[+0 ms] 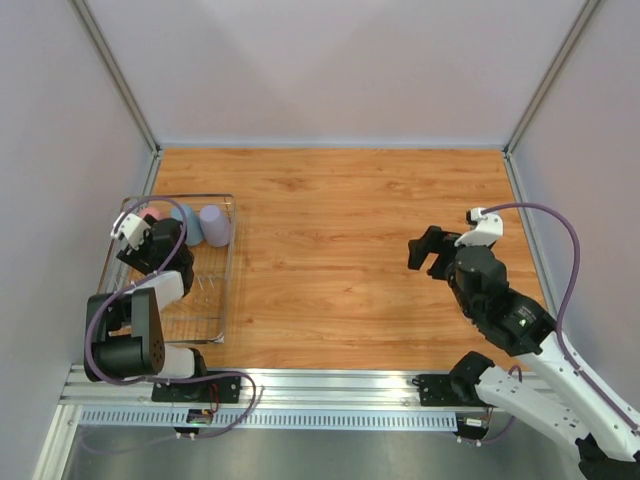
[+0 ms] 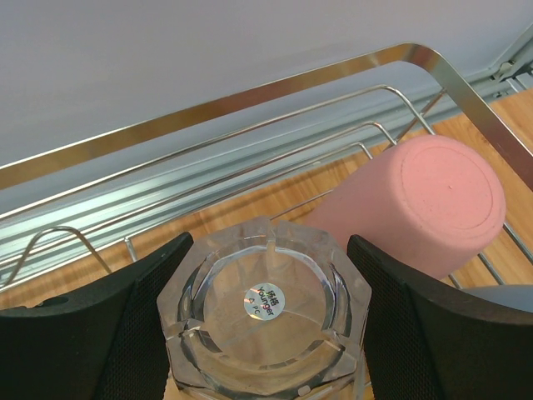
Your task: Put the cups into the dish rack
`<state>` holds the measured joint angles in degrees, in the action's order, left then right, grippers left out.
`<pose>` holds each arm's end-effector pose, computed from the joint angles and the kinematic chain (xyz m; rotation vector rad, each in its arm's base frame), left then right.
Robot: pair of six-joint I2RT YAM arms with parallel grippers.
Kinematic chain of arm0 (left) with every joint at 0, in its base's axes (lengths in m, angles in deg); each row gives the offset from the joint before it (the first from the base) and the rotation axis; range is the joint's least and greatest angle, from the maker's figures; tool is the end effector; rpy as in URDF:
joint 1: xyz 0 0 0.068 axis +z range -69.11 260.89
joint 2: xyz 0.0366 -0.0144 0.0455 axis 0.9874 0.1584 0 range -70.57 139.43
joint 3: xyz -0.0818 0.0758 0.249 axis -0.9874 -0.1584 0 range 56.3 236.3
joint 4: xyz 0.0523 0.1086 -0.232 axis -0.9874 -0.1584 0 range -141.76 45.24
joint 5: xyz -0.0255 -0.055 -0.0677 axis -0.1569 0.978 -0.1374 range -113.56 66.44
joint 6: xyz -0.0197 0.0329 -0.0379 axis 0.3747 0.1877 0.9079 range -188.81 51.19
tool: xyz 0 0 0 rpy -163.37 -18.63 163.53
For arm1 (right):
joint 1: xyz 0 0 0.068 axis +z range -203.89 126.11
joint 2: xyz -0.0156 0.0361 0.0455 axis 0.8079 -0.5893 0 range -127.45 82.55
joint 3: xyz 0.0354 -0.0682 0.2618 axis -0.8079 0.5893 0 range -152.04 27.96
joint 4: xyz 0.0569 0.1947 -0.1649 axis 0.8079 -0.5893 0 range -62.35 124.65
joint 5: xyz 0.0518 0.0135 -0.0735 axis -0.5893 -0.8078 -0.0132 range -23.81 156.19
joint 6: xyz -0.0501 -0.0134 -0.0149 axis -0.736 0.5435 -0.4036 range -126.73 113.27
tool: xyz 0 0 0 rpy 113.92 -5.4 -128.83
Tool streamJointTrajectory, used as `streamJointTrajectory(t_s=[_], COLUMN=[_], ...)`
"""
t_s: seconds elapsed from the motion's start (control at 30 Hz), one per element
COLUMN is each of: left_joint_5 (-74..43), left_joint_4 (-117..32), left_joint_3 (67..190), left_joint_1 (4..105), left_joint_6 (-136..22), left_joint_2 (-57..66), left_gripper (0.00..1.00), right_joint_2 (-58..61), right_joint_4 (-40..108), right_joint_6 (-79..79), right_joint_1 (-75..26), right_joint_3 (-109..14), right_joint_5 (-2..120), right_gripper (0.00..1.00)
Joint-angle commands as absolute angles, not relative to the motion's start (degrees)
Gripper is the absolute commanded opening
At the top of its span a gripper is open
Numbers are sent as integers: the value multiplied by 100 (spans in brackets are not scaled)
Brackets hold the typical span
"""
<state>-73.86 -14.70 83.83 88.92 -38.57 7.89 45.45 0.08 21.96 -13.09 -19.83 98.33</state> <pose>0.2522 0.0633 0.1854 -1.1077 1.4664 0.5736 0.1140 0.0733 0.3349 0.1535 1.9230 0.2545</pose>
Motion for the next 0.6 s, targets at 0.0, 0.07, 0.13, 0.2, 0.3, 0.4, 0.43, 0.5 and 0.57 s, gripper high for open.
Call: streamJointTrajectory(t_s=[0.0,0.07,0.13,0.2,0.3,0.4,0.43,0.5,0.57], left_joint_5=[-7586,-7708,-7726,-7787,-7858,-7919,-7937,-7963,-7972], left_joint_4=[-645,-618,-827,-978,-1040,-1286,-1330,-1382,-1409], left_joint_3=[8644,8732,8846,8969,8987,9066,9066,9040,9014], left_joint_1=[8924,8924,8924,8924,8924,8924,8924,8924,8924], left_joint_6=[-3594,-3585,-3594,-3472,-3462,-3436,-3445,-3427,-3445], left_joint_2=[932,1002,1090,1117,1117,1073,1056,994,942], left_gripper=[45,46,47,50,57,64,66,67,72], right_joint_2=[4459,4371,4335,4309,4300,4283,4274,4256,4239], right_joint_4=[213,230,248,274,283,318,336,353,362], right_joint_6=[2263,2237,2237,2219,2236,2263,2263,2298,2298], right_joint_1=[-1320,-1320,-1320,-1320,-1320,-1320,-1320,-1320,-1320], right_joint_3=[-1985,-2003,-2012,-2021,-2029,-2012,-2003,-2003,-1994], right_joint_5=[9986,9950,9933,9950,9968,9942,9924,9898,9906], right_gripper=[93,93,93,93,93,93,93,93,93])
